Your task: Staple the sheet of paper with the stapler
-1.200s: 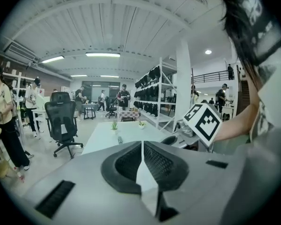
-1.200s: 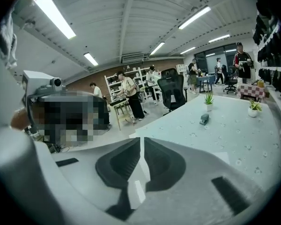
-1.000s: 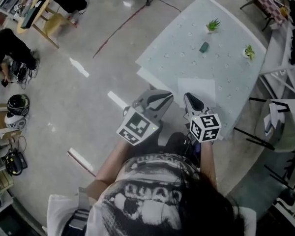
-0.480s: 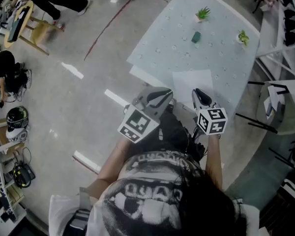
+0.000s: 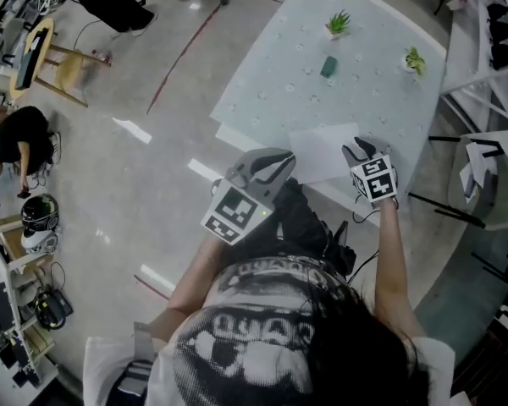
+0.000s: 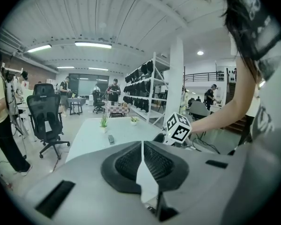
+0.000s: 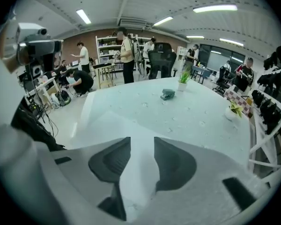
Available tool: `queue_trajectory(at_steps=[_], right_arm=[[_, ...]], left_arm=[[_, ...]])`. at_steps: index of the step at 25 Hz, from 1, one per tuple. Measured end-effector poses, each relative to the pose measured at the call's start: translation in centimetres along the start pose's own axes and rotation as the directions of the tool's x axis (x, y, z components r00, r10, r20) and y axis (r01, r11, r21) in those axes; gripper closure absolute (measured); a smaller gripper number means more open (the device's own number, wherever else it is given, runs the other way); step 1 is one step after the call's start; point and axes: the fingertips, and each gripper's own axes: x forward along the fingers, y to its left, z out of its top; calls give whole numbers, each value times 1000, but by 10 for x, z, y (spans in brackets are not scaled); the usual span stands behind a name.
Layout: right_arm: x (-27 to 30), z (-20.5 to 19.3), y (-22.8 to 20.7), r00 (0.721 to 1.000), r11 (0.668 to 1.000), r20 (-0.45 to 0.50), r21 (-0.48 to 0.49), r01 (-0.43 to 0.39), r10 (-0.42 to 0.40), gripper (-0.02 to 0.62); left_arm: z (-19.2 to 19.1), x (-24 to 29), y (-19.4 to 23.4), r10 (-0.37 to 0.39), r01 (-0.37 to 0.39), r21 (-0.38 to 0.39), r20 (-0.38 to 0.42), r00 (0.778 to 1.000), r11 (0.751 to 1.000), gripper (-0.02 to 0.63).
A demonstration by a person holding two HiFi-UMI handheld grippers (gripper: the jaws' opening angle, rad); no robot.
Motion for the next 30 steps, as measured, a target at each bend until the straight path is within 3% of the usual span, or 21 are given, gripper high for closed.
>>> queue_trajectory(at_steps=[10,21,22,23,24,30], right_arm=[[46,-19,-31,982,990,-124,2,-142,141,400],[47,-15,-32,985,989,-95,2,-146,146,408],[47,-15,-31,985,989,-92,8,-147,147,421],[47,-15,-29,985,989,-88,18,-146,147,503],[47,-16,-28,986,989,-83,33,-142,144,527],[46,-12,-31,993,976,-38,194,-101,110,560]], left_arm=[[22,50,11,10,-9,25,-37,999,1000,592],[19,88,29,63,-64,-11,-83,995,998,592],[17,90,29,62,-63,-13,-91,994,998,592],[17,93,29,60,-61,-13,-95,994,998,592],[18,95,30,57,-59,-13,-97,994,998,592],[27,104,38,31,-31,6,-101,994,1000,592]])
